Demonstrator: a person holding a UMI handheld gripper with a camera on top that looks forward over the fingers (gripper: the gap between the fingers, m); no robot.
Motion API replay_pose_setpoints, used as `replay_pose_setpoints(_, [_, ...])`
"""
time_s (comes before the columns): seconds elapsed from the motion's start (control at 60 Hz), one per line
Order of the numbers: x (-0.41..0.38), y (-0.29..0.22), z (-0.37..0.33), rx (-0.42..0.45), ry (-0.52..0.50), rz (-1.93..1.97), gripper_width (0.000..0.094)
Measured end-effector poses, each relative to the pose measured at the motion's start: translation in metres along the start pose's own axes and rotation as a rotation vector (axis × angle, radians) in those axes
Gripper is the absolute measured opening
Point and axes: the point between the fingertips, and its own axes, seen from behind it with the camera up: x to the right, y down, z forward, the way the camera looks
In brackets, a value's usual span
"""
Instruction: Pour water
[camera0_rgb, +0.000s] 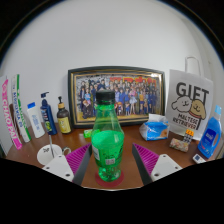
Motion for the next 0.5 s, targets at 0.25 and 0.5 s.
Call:
replay_pose_setpoints(0.25, [-0.019,-0.016,-0.087,-0.099,0.051,0.044,0.0855])
replay_pose_setpoints(0.5, [-0.070,-0.027,-0.226,-0.198,0.110,0.010,0.0852])
